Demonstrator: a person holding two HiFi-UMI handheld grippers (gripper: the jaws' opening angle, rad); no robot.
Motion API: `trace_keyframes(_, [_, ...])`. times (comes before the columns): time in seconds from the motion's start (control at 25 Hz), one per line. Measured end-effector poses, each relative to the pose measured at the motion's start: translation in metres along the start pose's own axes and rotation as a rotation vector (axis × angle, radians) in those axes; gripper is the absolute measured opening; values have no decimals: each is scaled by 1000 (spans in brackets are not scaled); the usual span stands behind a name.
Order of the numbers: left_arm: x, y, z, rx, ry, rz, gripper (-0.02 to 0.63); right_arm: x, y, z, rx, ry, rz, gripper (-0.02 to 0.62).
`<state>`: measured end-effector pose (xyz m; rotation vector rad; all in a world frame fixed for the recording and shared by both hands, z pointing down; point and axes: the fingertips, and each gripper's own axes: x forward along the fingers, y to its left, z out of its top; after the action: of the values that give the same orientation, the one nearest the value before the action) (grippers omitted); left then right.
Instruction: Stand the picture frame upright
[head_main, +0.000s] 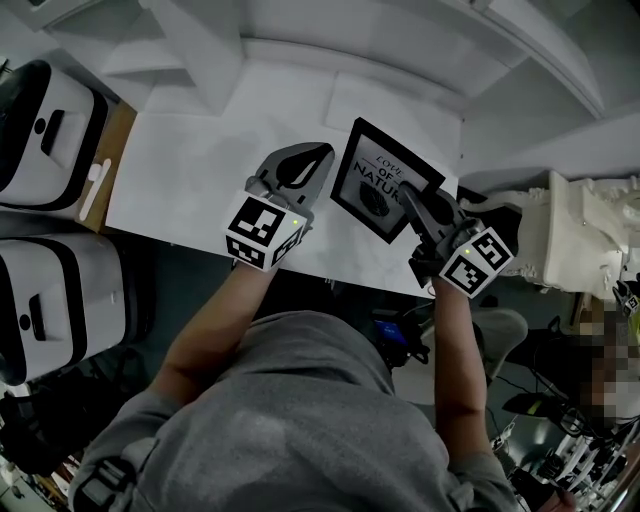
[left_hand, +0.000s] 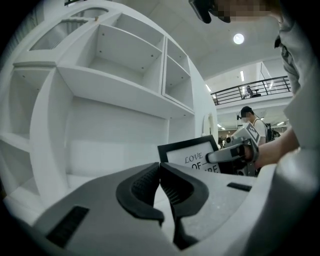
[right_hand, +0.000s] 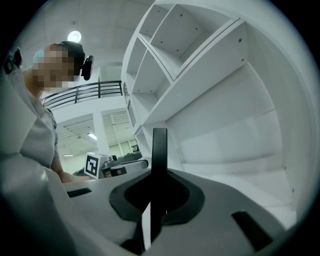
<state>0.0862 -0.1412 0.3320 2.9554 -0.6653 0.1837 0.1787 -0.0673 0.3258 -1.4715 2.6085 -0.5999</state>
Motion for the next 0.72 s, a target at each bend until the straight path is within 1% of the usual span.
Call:
trace_keyframes(0.2, [-9,4,10,-12,-32,6,6,-3,8,11,-9,-27,4,38])
trace_keyframes(0.4, [-15,7,16,-6,-40,21,6,-5,20,26,-30,-56,26,38])
trace_keyframes(0.72, [-26,10,25,3,-66,23,6,-7,42,47,-75,-101,56,38])
